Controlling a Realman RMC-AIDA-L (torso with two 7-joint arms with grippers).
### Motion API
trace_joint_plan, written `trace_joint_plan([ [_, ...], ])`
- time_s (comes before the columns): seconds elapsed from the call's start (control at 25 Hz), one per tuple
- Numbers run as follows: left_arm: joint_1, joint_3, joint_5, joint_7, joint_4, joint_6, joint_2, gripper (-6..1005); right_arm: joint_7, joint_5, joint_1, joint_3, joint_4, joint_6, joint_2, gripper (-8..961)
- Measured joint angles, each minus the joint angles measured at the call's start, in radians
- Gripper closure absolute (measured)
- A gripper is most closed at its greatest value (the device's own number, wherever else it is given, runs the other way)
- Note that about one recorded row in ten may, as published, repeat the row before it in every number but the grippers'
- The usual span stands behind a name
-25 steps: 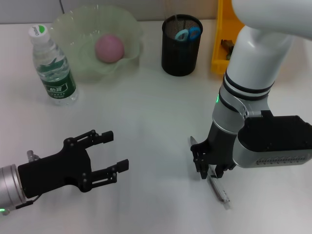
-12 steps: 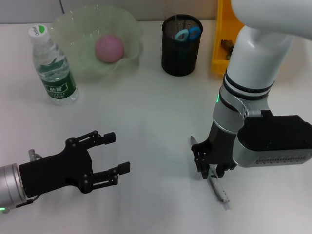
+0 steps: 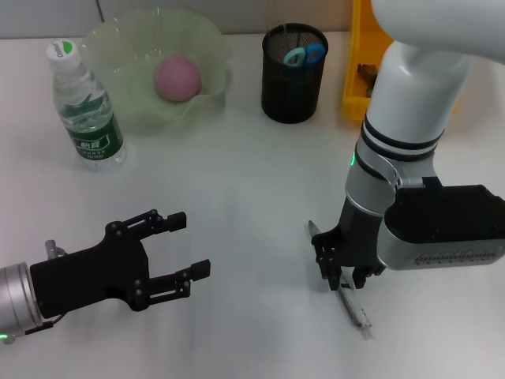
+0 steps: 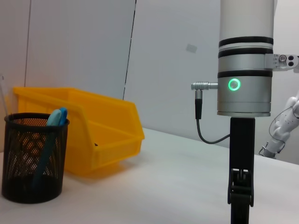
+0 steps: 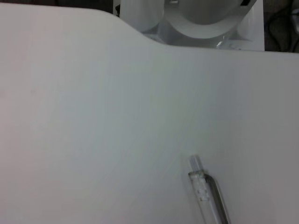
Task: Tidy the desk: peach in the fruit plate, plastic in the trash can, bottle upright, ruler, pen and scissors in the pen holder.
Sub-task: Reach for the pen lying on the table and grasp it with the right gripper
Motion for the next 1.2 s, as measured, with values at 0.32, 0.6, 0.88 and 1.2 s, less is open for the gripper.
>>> trace_joint_plan([
  [0.32,-0.001,0.0,0.0,0.0,0.001,0.001,-0.002,197,-0.005,0.0,0.002,0.0,0.009,-0.001,0.0,680],
  [0.6,-0.002,0.005,0.0,0.0,0.001,-0.003,-0.002,197,-0.001,0.0,0.013,-0.012,0.023,0.003,0.0,681],
  [0.88,-0.002,0.005,0.0,0.001,0.002,-0.004,-0.001,197,-0.001,0.0,0.013,-0.021,0.024,0.005,0.0,682],
  [1.2,-0.002,0.006,0.033,-0.014,0.012,0.001,0.004,197,0.007,0.001,0.013,-0.022,0.023,0.007,0.0,684],
])
